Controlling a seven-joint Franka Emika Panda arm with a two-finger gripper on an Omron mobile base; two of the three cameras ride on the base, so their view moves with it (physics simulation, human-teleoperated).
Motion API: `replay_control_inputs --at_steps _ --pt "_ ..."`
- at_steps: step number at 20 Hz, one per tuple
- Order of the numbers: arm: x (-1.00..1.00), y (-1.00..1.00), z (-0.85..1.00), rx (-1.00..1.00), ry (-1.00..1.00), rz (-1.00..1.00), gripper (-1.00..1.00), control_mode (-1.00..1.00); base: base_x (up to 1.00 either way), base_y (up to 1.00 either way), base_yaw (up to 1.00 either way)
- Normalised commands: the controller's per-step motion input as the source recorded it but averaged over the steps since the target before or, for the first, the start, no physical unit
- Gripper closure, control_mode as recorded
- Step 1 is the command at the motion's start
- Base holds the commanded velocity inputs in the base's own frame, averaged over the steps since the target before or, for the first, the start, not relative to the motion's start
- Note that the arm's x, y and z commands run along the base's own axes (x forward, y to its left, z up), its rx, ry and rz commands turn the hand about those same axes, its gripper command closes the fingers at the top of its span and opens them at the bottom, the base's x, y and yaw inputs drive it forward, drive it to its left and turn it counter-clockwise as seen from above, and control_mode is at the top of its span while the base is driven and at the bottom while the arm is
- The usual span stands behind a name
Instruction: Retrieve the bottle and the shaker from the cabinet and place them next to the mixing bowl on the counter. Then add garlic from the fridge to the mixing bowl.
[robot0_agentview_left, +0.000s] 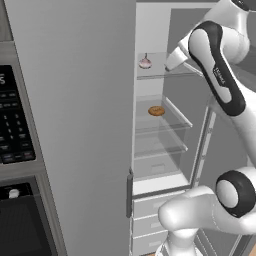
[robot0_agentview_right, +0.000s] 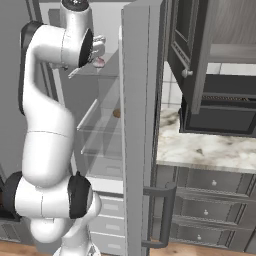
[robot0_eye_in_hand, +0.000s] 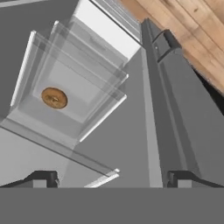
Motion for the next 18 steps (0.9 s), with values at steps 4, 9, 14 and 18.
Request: replay_control_inputs --at_steps 4,9,14,18 --pt "0.82 0.01 -0.64 0.0 0.12 0.0 -1.0 -1.0 0.0 0.0 0.0" --pt "0.82 0.0 -0.24 0.0 0.02 0.0 -1.0 -1.0 0.0 0.0 0.0" --pt "0.9 0.0 -0.07 0.01 0.02 0.0 -1.0 -1.0 0.0 0.0 0.0" --pt "0.72 0.0 -0.02 0.01 0.0 0.0 -1.0 -1.0 0.0 0.0 0.0"
